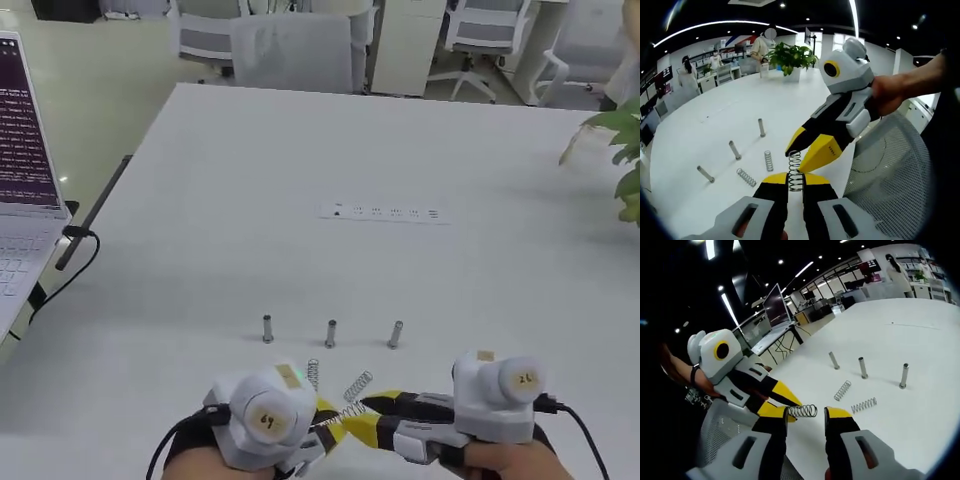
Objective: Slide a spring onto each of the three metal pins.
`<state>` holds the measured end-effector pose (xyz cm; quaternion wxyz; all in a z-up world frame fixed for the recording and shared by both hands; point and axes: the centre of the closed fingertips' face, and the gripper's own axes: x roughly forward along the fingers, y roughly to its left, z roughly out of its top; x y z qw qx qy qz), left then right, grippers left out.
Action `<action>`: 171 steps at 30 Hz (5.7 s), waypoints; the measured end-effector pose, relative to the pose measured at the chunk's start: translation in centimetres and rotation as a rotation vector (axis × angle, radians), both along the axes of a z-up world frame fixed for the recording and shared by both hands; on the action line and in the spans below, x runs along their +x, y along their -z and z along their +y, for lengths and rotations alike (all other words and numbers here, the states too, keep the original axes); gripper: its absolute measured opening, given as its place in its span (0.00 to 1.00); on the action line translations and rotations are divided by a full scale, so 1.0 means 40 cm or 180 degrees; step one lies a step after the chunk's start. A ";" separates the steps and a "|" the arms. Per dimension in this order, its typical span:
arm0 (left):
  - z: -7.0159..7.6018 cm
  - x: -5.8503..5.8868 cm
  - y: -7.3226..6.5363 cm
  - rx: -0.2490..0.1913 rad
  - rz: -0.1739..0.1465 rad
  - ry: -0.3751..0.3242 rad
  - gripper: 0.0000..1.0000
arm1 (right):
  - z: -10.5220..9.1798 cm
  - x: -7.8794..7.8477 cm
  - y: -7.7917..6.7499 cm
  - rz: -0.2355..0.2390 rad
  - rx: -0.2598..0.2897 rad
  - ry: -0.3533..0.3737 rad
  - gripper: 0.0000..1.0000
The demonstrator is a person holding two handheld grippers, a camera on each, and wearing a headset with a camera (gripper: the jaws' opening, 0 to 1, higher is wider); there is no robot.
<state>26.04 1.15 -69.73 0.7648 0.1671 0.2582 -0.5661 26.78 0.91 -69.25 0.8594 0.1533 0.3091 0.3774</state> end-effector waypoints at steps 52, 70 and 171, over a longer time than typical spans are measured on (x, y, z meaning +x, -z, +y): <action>-0.027 -0.012 0.016 0.0059 -0.0283 0.0304 0.03 | -0.008 -0.030 -0.058 -0.0127 -0.0219 -0.0380 0.08; -0.041 -0.025 0.010 0.0040 -0.0347 0.0450 0.02 | -0.016 -0.040 -0.067 -0.0174 -0.0354 -0.0534 0.09; -0.117 -0.060 -0.062 -0.0256 -0.0403 0.0811 0.08 | -0.084 -0.087 -0.068 -0.0566 -0.2255 -0.2846 0.08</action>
